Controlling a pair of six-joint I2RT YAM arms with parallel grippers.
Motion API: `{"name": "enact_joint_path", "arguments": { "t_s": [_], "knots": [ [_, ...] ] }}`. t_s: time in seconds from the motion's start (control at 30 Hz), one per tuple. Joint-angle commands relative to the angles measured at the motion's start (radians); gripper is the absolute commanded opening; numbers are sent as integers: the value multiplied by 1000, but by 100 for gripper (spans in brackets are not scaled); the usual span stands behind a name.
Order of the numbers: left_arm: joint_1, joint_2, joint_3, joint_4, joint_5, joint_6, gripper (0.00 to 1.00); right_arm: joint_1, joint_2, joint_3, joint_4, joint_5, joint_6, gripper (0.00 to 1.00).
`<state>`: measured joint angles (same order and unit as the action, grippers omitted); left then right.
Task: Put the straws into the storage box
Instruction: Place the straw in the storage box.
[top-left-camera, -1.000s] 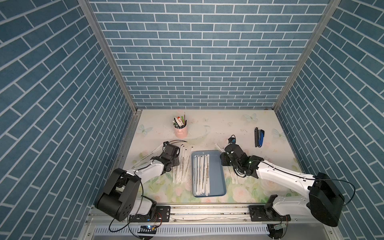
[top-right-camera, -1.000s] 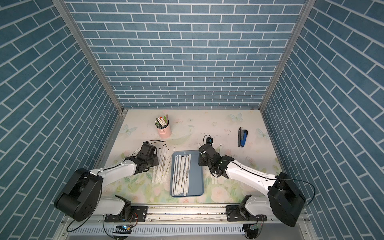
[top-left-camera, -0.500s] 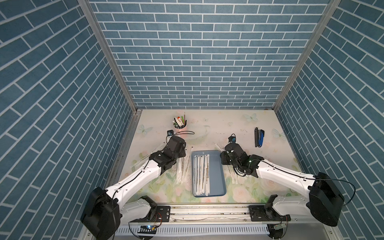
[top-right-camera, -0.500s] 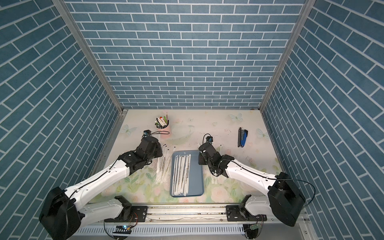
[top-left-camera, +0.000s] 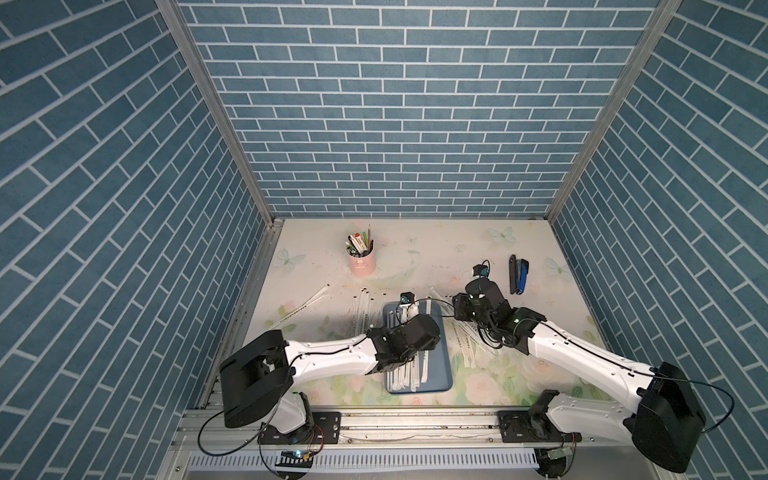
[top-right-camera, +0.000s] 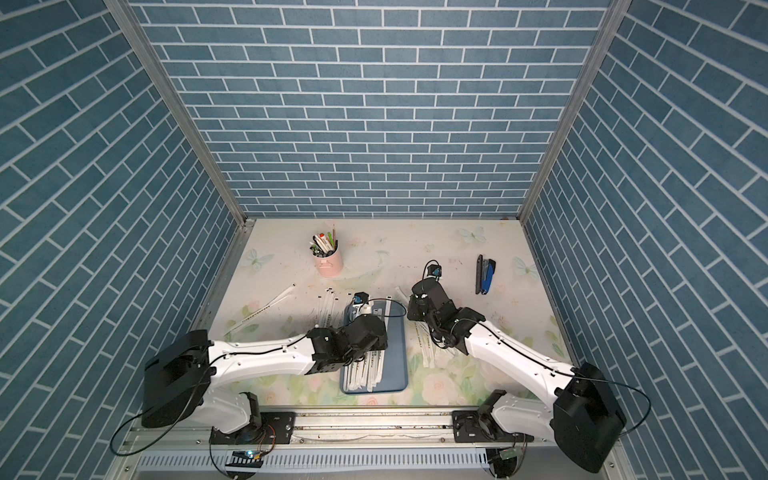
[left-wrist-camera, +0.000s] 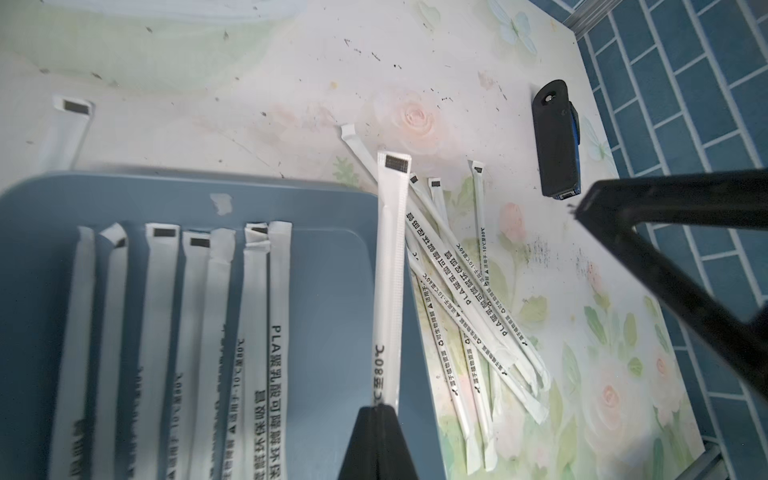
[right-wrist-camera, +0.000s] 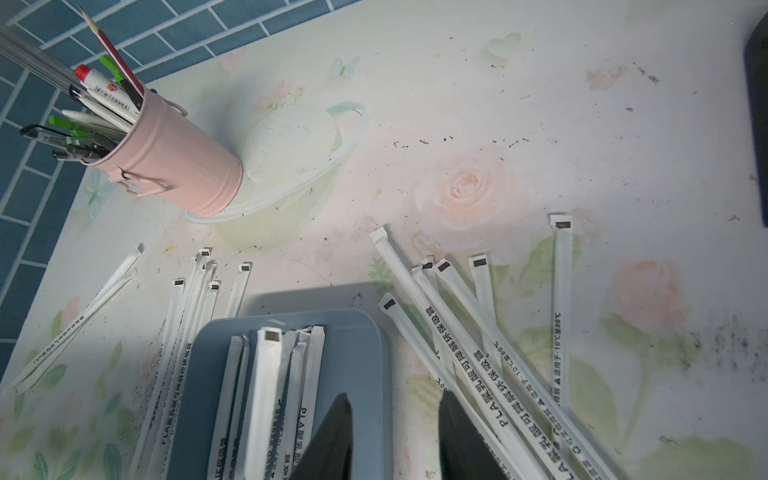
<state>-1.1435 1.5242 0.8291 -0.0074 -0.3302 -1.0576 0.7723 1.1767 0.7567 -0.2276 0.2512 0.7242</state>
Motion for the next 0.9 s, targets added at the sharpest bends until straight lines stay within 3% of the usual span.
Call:
{"name": "enact_joint_path", "arguments": {
  "t_s": [0.0,0.2,0.87],
  "knots": [
    [-11,37,-35,94,-29,-103,0,-7,-33,-24,-42,26,-34,36],
    [-10,58,-74,91,-37,-181,0,-11,-40,-40,-29,16,-31,36],
    [8,142,-83,75,-2,-163,1,-13,-15,-37,-8,-7,-29,35]
  ]
}}
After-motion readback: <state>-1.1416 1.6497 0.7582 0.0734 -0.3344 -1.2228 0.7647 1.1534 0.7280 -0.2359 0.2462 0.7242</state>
